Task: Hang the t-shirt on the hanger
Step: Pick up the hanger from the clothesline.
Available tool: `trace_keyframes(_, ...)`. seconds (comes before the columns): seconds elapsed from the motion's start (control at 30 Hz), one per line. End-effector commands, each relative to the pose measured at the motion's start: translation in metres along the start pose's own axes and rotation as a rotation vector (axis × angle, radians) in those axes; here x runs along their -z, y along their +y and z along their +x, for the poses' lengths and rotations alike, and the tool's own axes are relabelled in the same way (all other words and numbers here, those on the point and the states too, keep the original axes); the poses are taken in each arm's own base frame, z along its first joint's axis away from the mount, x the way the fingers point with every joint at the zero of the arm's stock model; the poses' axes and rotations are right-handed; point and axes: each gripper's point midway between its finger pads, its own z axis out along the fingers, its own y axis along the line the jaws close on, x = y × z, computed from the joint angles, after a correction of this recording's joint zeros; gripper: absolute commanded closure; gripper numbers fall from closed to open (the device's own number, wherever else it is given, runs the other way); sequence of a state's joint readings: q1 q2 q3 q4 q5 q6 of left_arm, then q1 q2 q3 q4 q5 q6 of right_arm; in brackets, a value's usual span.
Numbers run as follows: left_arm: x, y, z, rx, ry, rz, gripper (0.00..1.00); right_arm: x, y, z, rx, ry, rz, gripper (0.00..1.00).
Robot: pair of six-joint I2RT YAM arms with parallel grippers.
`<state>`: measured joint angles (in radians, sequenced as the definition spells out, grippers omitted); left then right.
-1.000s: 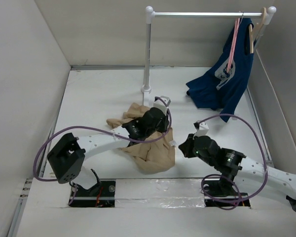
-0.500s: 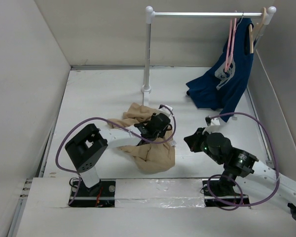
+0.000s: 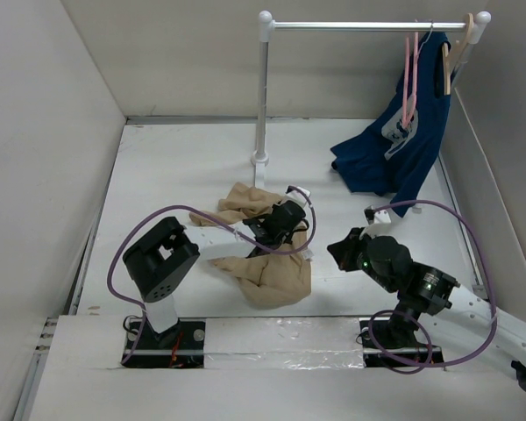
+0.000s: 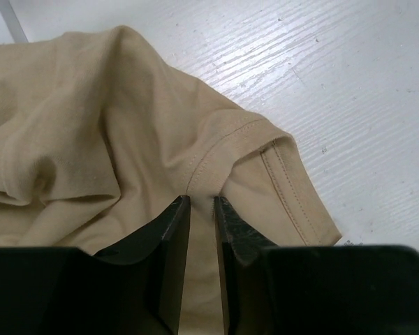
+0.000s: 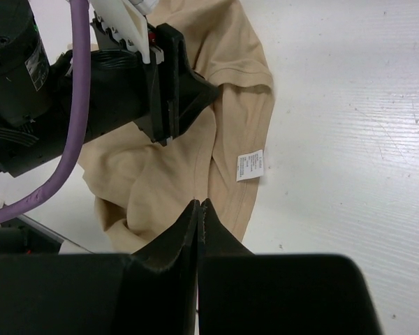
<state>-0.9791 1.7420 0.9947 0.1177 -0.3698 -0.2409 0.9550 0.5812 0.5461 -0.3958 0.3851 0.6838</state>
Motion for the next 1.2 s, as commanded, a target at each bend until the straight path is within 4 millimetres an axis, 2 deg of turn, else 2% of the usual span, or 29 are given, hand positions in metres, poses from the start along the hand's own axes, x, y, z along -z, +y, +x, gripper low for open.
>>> trace_keyframes(0.0,-0.001,-0.005,-0.030,0.024,-0.076,0.014,0.82,0.004,0.010,-0.018,-0.007,-0.044,-0.028,1.00)
trace_keyframes(0.1,-0.003,-0.002,-0.034,0.034,-0.091,0.011,0.86,0.005,0.015,-0.026,0.003,-0.061,-0.038,0.96)
trace_keyframes(0.13,-0.005,-0.004,-0.034,0.034,-0.090,0.019,0.90,0.006,0.017,-0.031,0.005,-0.073,-0.040,0.93)
trace_keyframes(0.2,-0.003,-0.006,-0.037,0.045,-0.093,0.030,1.00,0.007,0.020,-0.041,0.008,-0.100,-0.037,0.82)
trace_keyframes(0.3,0.006,-0.011,-0.043,0.075,-0.114,0.068,1.00,0.004,0.027,-0.046,0.026,-0.107,-0.050,0.75)
trace_keyframes(0.33,0.015,-0.011,-0.052,0.092,-0.139,0.084,1.00,0.002,0.028,-0.045,0.028,-0.102,-0.050,0.74)
trace_keyframes(0.37,0.020,-0.012,-0.055,0.102,-0.144,0.096,1.00,0.000,0.029,-0.044,0.024,-0.100,-0.050,0.78)
trace_keyframes(0.43,0.035,-0.010,-0.068,0.139,-0.178,0.111,1.00,-0.008,0.028,-0.038,0.045,-0.081,-0.042,1.00)
trace_keyframes(0.5,0.041,-0.006,-0.069,0.162,-0.186,0.117,1.00,-0.008,0.031,-0.046,0.068,-0.095,-0.038,1.00)
trace_keyframes(0.63,0.054,-0.008,-0.075,0.216,-0.196,0.168,1.00,0.009,0.054,-0.098,0.100,-0.224,-0.087,1.00)
trace_keyframes(0.67,0.055,-0.009,-0.073,0.221,-0.196,0.182,1.00,0.018,0.065,-0.120,0.101,-0.268,-0.115,1.00)
trace_keyframes(0.7,0.057,-0.010,-0.073,0.226,-0.198,0.190,1.00,0.023,0.072,-0.133,0.128,-0.294,-0.125,1.00)
trace_keyframes(0.77,0.058,-0.009,-0.074,0.241,-0.197,0.201,1.00,0.032,0.079,-0.169,0.127,-0.366,-0.110,0.95)
trace_keyframes(0.83,0.061,-0.011,-0.075,0.247,-0.200,0.217,1.00,0.036,0.084,-0.195,0.161,-0.417,-0.095,0.93)
trace_keyframes(0.87,0.063,-0.012,-0.075,0.253,-0.205,0.231,1.00,0.047,0.087,-0.224,0.158,-0.471,-0.086,0.88)
trace_keyframes(0.9,0.065,-0.013,-0.075,0.258,-0.207,0.239,1.00,0.040,0.085,-0.232,0.187,-0.465,-0.048,0.86)
trace_keyframes(0.93,0.068,-0.013,-0.078,0.261,-0.216,0.247,1.00,0.041,0.083,-0.245,0.189,-0.482,-0.020,0.84)
trace_keyframes(0.97,0.071,-0.013,-0.077,0.265,-0.217,0.255,1.00,0.044,0.079,-0.270,0.208,-0.522,0.018,0.65)
trace_keyframes(1.0,0.071,-0.013,-0.077,0.270,-0.216,0.255,1.00,0.044,0.075,-0.283,0.217,-0.544,0.048,0.65)
trace_keyframes(1.03,0.075,-0.013,-0.079,0.278,-0.226,0.265,1.00,0.045,0.068,-0.297,0.222,-0.562,0.090,0.59)
trace_keyframes(1.07,0.076,-0.014,-0.077,0.284,-0.232,0.276,1.00,0.045,0.055,-0.311,0.223,-0.581,0.164,0.49)
trace_keyframes(1.1,0.078,-0.014,-0.077,0.288,-0.235,0.282,1.00,0.048,0.030,-0.327,0.227,-0.593,0.273,0.45)
trace_keyframes(1.13,0.083,-0.015,-0.080,0.298,-0.246,0.294,1.00,0.048,0.023,-0.348,0.222,-0.616,0.325,0.43)
trace_keyframes(1.17,0.084,-0.015,-0.078,0.300,-0.244,0.302,1.00,0.049,0.012,-0.360,0.220,-0.627,0.364,0.42)
